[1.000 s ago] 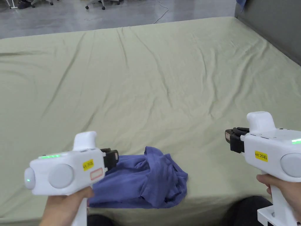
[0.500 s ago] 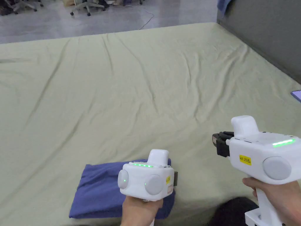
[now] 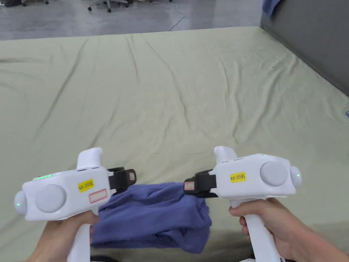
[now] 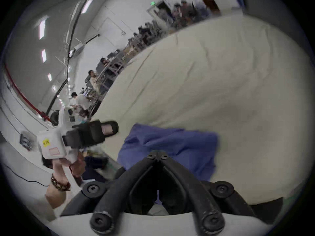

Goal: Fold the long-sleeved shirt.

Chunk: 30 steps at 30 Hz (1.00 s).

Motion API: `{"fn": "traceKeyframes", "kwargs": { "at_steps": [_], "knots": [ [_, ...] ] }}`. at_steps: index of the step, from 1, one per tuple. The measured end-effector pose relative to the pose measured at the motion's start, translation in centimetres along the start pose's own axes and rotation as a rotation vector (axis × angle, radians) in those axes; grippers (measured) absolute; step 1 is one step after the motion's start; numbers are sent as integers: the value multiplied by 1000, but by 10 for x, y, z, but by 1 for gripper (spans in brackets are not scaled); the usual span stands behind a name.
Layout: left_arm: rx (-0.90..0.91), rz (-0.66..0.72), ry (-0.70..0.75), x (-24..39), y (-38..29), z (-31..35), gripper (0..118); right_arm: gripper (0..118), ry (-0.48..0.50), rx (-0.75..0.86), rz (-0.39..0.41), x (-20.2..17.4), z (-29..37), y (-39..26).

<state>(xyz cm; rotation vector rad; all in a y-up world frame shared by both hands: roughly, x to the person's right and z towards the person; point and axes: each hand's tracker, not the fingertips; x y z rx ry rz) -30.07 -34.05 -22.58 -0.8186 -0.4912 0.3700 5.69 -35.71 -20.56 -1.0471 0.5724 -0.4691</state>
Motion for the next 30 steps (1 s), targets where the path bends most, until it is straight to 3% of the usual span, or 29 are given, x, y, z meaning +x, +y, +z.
{"fn": "traceKeyframes", "kwargs": {
  "at_steps": [1, 2, 3, 4, 5, 6, 7, 8, 9, 15, 17, 23, 24, 25, 26, 27, 30],
  "knots": [
    [-7, 35, -8, -13, -1, 5, 0, 0, -4, -37, -17, 4, -12, -2],
    [-12, 75, -22, -22, -5, 9, 10, 0, -15, -75, -35, 10, -24, -5],
    [-33, 112, -43, -35, -7, 11, 31, 0, -20, -126, -52, 19, -36, -8],
    [-57, 138, -56, -44, -10, 12, 69, 0, -45, -157, -65, 27, -44, -11],
    [-87, 149, -58, -54, -13, 13, 98, 0, -84, -171, -80, 36, -49, -17],
    [-111, 156, -65, -60, -16, 11, 117, 0, -88, -166, -89, 45, -52, -21],
    [-120, 162, -58, -68, -19, 11, 118, 0, -41, -139, -105, 52, -49, -23],
    [-106, 174, -62, -76, -24, 14, 118, 0, 8, -117, -140, 57, -46, -22],
    [-107, 214, -82, -86, -27, 12, 118, 0, -7, -126, -155, 63, -44, -23],
    [-216, 415, -145, -132, -42, -20, 118, 0, -41, -116, -81, 57, -48, -23],
    [-246, 509, -290, -138, -50, -39, 117, 0, -44, -114, -79, 56, -49, -23],
    [-277, 584, -550, -125, -52, -76, 117, 0, -22, -91, -119, 61, -51, -26],
    [-281, 564, -546, -117, -52, -81, 110, 0, -18, -88, -126, 62, -50, -27],
    [-289, 512, -510, -109, -52, -86, 77, 0, -13, -86, -132, 63, -51, -28],
    [-320, 461, -450, -89, -53, -83, 34, 0, -10, -84, -137, 64, -50, -28],
    [-379, 398, -347, -77, -56, -89, 17, 0, -9, -83, -142, 64, -50, -28],
    [-335, 353, -420, -102, -40, -79, 17, 0, -12, -77, -164, 63, -47, -27]
  ]
}}
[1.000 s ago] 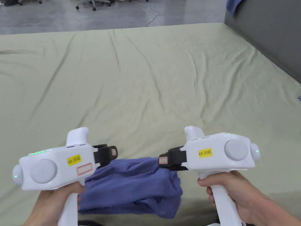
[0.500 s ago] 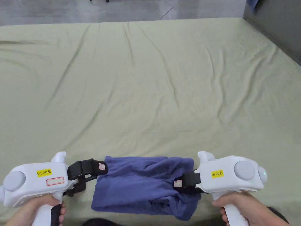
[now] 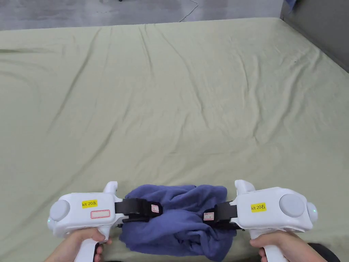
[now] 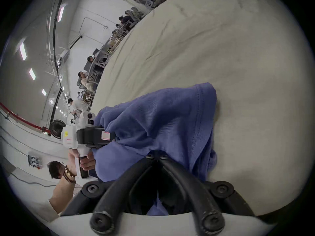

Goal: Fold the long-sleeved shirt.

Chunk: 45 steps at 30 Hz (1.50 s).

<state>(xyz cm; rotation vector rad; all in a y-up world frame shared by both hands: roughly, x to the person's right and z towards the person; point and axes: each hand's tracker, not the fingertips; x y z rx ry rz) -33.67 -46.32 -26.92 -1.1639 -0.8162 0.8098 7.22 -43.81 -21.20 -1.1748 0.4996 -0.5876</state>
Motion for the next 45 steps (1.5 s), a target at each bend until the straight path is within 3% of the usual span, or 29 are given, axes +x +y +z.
{"fn": "traceKeyframes", "kwargs": {
  "at_steps": [2, 3, 7, 9, 11, 13, 17, 23, 24, 26, 27, 30, 33, 34, 35, 36, 38, 39, 41, 43, 45],
  "knots": [
    [-2, -95, 14, 8, 7, 19, 16, 0, -39, 27, -44, -15, 8, -1],
    [5, -113, 23, 12, 10, 30, 15, 0, -58, 71, 0, -29, 11, -2],
    [29, -156, 50, 20, 16, 75, 15, 0, -187, 265, 356, -111, 3, 0],
    [42, -197, 71, 8, 28, 105, 15, 0, -220, 367, 495, -154, -15, 0],
    [82, -232, 144, -2, 37, 151, 15, 0, -166, 435, 585, -197, -45, 3],
    [106, -241, 200, -24, 54, 197, 15, 0, -103, 456, 625, -233, -73, 7],
    [164, -168, 387, -83, 81, 302, 15, 0, -3, 512, 746, -307, -151, 12],
    [234, -36, 566, -133, 82, 409, 15, 0, 86, 511, 822, -373, -241, 10],
    [243, 10, 597, -144, 84, 424, 25, 0, 89, 494, 850, -378, -250, 10],
    [303, 47, 668, -152, 83, 436, 105, 0, 68, 484, 886, -385, -258, 8],
    [327, 41, 683, -153, 83, 438, 118, 0, 73, 482, 875, -384, -258, 11],
    [464, -21, 681, -121, 66, 429, 114, 0, 81, 465, 824, -381, -250, 17],
    [438, -51, 686, -118, 74, 441, 112, 0, 81, 478, 826, -375, -228, 22],
    [443, -56, 678, -109, 73, 438, 98, 0, 73, 491, 830, -372, -219, 24],
    [454, -76, 617, -98, 73, 432, 67, 0, 65, 508, 833, -370, -206, 25],
    [480, -138, 570, -68, 63, 407, 23, 0, 62, 526, 833, -366, -191, 27],
    [547, -286, 648, -24, 55, 374, 0, 0, 58, 569, 828, -356, -157, 34],
    [588, -311, 681, 0, 49, 357, 0, 0, 42, 595, 825, -351, -136, 36],
    [644, -302, 562, 28, 39, 338, 0, 0, 8, 658, 848, -336, -90, 43],
    [734, -479, 567, 79, 17, 303, 0, 0, -49, 740, 864, -318, -40, 45],
    [824, -652, 675, 149, -16, 246, 0, 0, -107, 816, 852, -291, 16, 46]
  ]
}}
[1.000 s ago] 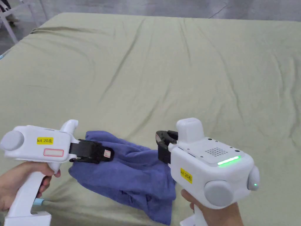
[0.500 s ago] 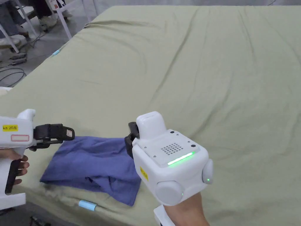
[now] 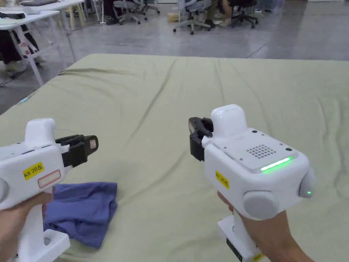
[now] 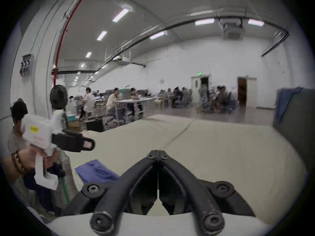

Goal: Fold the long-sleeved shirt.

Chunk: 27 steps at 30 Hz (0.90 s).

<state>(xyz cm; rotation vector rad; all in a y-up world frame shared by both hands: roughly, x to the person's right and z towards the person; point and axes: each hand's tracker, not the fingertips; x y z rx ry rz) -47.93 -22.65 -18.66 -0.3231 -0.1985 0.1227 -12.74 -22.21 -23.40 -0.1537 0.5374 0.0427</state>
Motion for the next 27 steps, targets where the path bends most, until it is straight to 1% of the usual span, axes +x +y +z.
{"fn": "traceKeyframes", "kwargs": {
  "at_steps": [2, 3, 4, 5, 6, 8, 9, 10, 11, 13, 16, 17, 18, 19, 20, 22, 23, 24, 25, 26, 27],
  "knots": [
    [98, -32, 65, 64, -1, 10, 0, 0, -79, 49, -1, 33, 39, 7],
    [161, -67, 65, 76, 3, 7, 0, 0, -137, 68, 10, 50, 59, 10],
    [183, -88, 78, 97, 2, 8, 0, 0, -181, 83, 20, 63, 75, 11],
    [214, -107, 127, 123, 0, 8, 0, 0, -233, 105, 25, 78, 93, 11],
    [233, -141, 132, 145, -3, 6, 0, 0, -278, 117, 23, 91, 110, 8],
    [297, -205, 148, 167, -14, -3, 0, 0, -352, 122, 14, 112, 137, 2],
    [318, -243, 127, 180, -19, -6, 0, 0, -396, 130, 2, 122, 152, -4],
    [332, -270, 138, 192, -25, -9, 0, 0, -419, 137, -3, 129, 162, -11],
    [347, -273, 162, 207, -34, -8, 0, 0, -445, 138, 6, 137, 173, -19],
    [339, -282, 134, 217, -47, -14, 0, 0, -515, 115, 32, 147, 191, -37],
    [298, -339, 106, 231, -63, -24, 0, 0, -559, 105, 12, 161, 208, -66],
    [304, -353, 110, 233, -68, -28, 0, 0, -580, 101, -9, 165, 210, -74],
    [285, -398, 101, 235, -72, -33, 0, 0, -583, 108, -27, 170, 211, -83],
    [273, -421, 145, 240, -75, -35, 0, 0, -586, 107, -32, 174, 213, -91],
    [246, -391, 181, 240, -78, -37, 0, 0, -608, 103, -28, 175, 214, -99],
    [249, -310, 137, 230, -83, -38, 0, 0, -571, 13, -13, 185, 213, -103],
    [241, -312, 157, 230, -82, -38, 0, 0, -593, 24, -30, 188, 212, -104],
    [240, -311, 156, 227, -83, -40, 0, 0, -612, 35, -69, 191, 212, -106],
    [243, -319, 155, 223, -85, -41, 0, 0, -609, 35, -77, 194, 210, -106],
    [250, -339, 144, 221, -87, -43, 0, 0, -602, 32, -64, 197, 206, -105],
    [252, -352, 141, 220, -89, -43, 0, 0, -594, 33, -30, 196, 202, -106]
  ]
}}
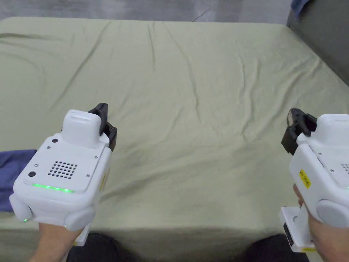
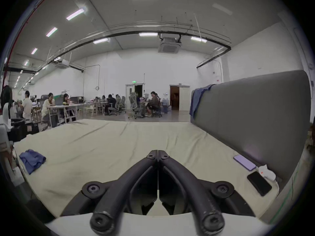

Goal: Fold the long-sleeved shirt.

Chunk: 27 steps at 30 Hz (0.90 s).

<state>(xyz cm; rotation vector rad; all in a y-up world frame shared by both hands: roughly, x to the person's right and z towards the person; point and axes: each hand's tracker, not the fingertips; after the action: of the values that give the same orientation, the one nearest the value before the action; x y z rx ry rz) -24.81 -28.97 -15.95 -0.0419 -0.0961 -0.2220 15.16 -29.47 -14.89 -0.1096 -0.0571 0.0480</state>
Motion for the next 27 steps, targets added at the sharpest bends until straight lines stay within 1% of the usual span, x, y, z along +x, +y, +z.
{"fn": "traceKeyframes", "kwargs": {
  "at_steps": [2, 5, 8, 12, 15, 16, 17, 18, 19, 20, 21, 22, 23, 25, 27],
  "knots": [
    [-13, 16, -6, -1, -4, -4, 0, 0, 29, 30, 70, -7, -2, -2],
    [-34, 79, -13, -4, -8, -8, 0, 0, 62, 43, 113, -15, -2, -7],
    [-29, 77, -1, -2, -9, -7, 0, 0, 78, 36, 119, -20, -1, -7],
    [-35, 96, 2, -4, -10, -5, 0, 0, 75, 50, 131, -20, 1, -6],
    [-36, 101, 5, -3, -11, -5, 0, 0, 74, 44, 119, -19, 2, -7],
    [-35, 98, 6, -3, -11, -4, 0, 3, 70, 40, 111, -18, 2, -7],
    [-32, 91, 11, -2, -11, -3, 11, 15, 64, 37, 107, -17, 1, -7],
    [-34, 87, 15, 0, -9, -3, 38, 33, 64, 25, 92, -16, 2, -6],
    [-40, 94, 7, 0, -7, -2, 95, 68, 65, 22, 88, -16, 3, -5],
    [-60, 123, -5, -1, -5, -2, 118, 92, 64, 18, 85, -16, 4, -5],
    [-73, 154, -19, -1, -4, -3, 117, 107, 49, 14, 89, -18, 4, -4],
    [3, 153, -60, 2, -1, 3, 118, 112, 39, 12, 88, -20, 4, -2],
    [-28, 130, -20, 3, 3, 3, 118, 112, 38, 22, 88, -20, 6, -1],
    [-29, 51, -28, -3, 7, 4, 118, 112, 39, 40, 90, -21, 8, 5],
    [-8, 7, -33, -5, 9, 8, 118, 112, 51, 46, 84, -20, 9, 10]
  ]
}}
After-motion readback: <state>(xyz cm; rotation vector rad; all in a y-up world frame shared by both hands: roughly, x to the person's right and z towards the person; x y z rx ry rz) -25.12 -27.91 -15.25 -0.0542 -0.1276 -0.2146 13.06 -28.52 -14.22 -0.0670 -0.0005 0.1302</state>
